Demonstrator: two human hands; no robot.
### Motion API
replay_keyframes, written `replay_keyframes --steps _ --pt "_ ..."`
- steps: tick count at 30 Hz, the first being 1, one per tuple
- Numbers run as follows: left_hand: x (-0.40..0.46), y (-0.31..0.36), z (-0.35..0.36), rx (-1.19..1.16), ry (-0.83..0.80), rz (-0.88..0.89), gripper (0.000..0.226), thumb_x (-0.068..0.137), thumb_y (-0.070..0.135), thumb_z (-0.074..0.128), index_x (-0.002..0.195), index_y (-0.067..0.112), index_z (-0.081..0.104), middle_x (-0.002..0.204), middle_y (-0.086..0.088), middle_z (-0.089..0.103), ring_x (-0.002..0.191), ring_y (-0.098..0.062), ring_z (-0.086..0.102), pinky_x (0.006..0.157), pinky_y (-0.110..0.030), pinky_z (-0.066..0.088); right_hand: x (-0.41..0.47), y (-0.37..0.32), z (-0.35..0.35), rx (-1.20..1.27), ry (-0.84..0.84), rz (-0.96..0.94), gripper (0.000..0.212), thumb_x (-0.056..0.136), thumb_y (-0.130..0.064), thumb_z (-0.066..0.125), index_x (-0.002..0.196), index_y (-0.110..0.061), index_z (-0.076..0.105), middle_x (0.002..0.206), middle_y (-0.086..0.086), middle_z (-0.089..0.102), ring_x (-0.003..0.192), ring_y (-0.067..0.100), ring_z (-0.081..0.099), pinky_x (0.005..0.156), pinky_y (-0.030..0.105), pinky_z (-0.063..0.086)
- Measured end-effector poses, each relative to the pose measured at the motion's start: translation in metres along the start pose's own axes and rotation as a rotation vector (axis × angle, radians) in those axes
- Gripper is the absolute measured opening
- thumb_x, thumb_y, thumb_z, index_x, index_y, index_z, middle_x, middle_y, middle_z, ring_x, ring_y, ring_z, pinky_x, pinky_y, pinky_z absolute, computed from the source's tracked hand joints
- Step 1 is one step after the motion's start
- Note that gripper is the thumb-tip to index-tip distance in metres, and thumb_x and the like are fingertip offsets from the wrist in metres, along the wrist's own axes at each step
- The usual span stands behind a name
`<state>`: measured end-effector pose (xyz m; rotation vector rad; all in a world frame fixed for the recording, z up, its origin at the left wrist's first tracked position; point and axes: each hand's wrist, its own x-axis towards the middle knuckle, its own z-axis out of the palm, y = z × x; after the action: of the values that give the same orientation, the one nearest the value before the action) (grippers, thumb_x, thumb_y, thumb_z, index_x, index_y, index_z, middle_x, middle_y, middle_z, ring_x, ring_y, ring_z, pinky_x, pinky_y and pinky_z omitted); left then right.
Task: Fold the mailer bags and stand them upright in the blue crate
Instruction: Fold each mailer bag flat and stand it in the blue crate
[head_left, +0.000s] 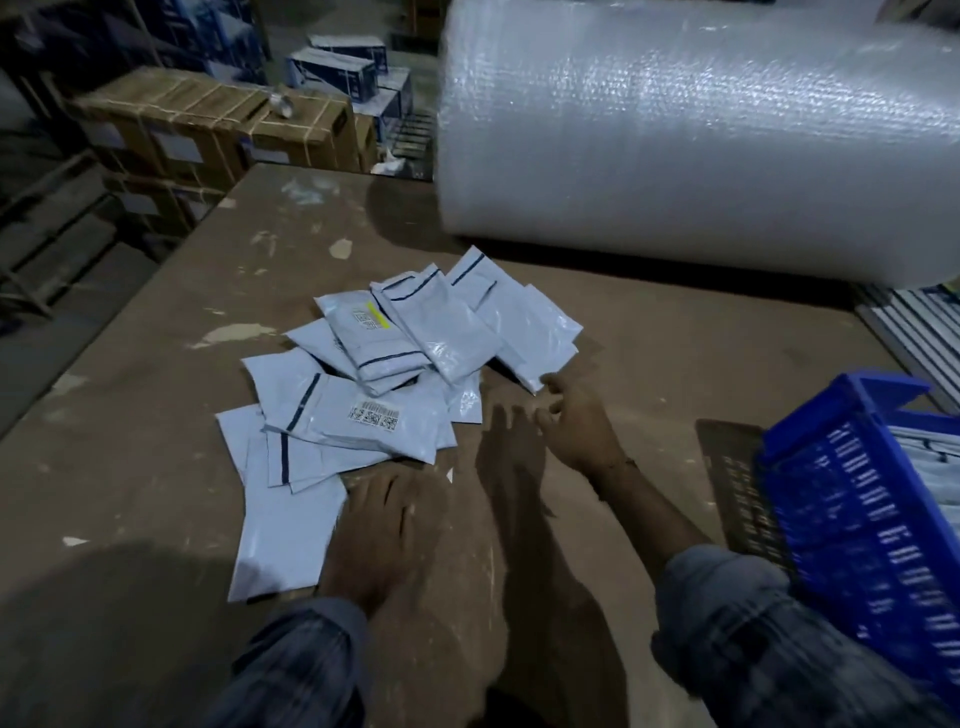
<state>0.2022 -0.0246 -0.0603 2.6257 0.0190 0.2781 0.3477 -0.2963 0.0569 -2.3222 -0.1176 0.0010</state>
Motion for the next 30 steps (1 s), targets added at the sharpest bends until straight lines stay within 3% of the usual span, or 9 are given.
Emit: replay_keyframes --steps 2,5,9,12,15,19,22,26,30 --pt "0.002 0.003 -0.004 0.029 -0.001 0.020 0.048 0.106 0.039 0.040 0.145 0.017 0.057 0.141 -0.006 0.057 0.123 -0.026 0.056 0.107 -0.046 0.047 0.033 0.008 0.007 0.207 0.074 0.171 0.037 0.088 -0.014 0.069 0.124 -0.008 0.060 0.103 0.006 0.070 0.085 0.014 0.066 0.074 0.027 0.049" --pt "0.003 0.005 -0.005 0.059 0.006 0.013 0.046 0.104 0.036 0.043 0.142 0.016 0.058 0.139 -0.009 0.058 0.120 -0.029 0.057 0.104 -0.049 0.049 0.073 0.024 0.015 0.485 0.162 0.389 0.045 0.083 -0.021 0.079 0.122 -0.007 0.061 0.115 0.008 0.072 0.103 0.024 0.071 0.087 0.044 0.060" --pt "0.000 0.003 0.000 0.086 0.027 -0.017 0.045 0.102 0.038 0.043 0.138 0.016 0.059 0.134 -0.011 0.061 0.114 -0.032 0.061 0.098 -0.050 0.054 0.101 0.035 0.026 0.557 0.164 0.397 0.042 0.082 -0.015 0.087 0.121 -0.006 0.071 0.117 0.005 0.075 0.104 0.022 0.073 0.090 0.041 0.060" --pt "-0.001 0.003 0.002 0.107 0.060 -0.014 0.046 0.098 0.041 0.049 0.134 0.015 0.060 0.130 -0.014 0.066 0.110 -0.034 0.066 0.096 -0.051 0.056 0.110 0.038 0.038 0.643 0.200 0.490 0.037 0.087 -0.008 0.081 0.121 0.000 0.070 0.121 0.012 0.073 0.110 0.031 0.070 0.094 0.048 0.059" --pt "0.000 0.003 0.002 0.137 0.058 0.015 0.046 0.100 0.040 0.047 0.134 0.013 0.062 0.130 -0.014 0.066 0.111 -0.034 0.065 0.097 -0.050 0.055 0.101 0.030 0.040 0.715 0.196 0.556 0.028 0.094 -0.005 0.072 0.121 -0.003 0.067 0.123 0.012 0.070 0.109 0.032 0.068 0.081 0.039 0.058" --pt "0.001 0.003 0.000 0.082 0.058 -0.009 0.042 0.099 0.035 0.056 0.137 0.016 0.059 0.133 -0.012 0.064 0.114 -0.031 0.062 0.098 -0.049 0.054 0.049 0.023 0.024 0.858 0.252 0.583 0.028 0.096 -0.003 0.066 0.123 -0.010 0.065 0.121 0.010 0.070 0.104 0.030 0.069 0.085 0.050 0.061" --pt "0.001 0.004 -0.004 0.063 0.025 0.014 0.043 0.104 0.037 0.045 0.139 0.017 0.060 0.138 -0.009 0.061 0.120 -0.028 0.057 0.103 -0.048 0.051 -0.020 0.039 0.010 0.842 0.346 0.670 0.029 0.097 -0.004 0.063 0.124 -0.013 0.062 0.117 0.010 0.068 0.099 0.030 0.067 0.073 0.046 0.060" --pt "-0.001 0.008 -0.007 0.062 0.068 0.032 0.042 0.103 0.034 0.045 0.134 0.013 0.064 0.133 -0.012 0.064 0.114 -0.030 0.060 0.099 -0.047 0.051 -0.119 0.073 -0.018 0.651 0.388 0.781 0.042 0.097 -0.002 0.060 0.139 -0.005 0.058 0.127 0.010 0.063 0.111 0.035 0.061 0.097 0.055 0.054" --pt "-0.004 0.012 0.001 0.041 0.118 0.003 0.046 0.106 0.040 0.040 0.129 0.010 0.067 0.128 -0.014 0.067 0.110 -0.035 0.063 0.095 -0.050 0.051 -0.183 0.092 -0.047 0.353 0.234 0.691 0.038 0.097 -0.008 0.065 0.135 -0.004 0.062 0.125 0.014 0.067 0.115 0.036 0.062 0.097 0.051 0.054"
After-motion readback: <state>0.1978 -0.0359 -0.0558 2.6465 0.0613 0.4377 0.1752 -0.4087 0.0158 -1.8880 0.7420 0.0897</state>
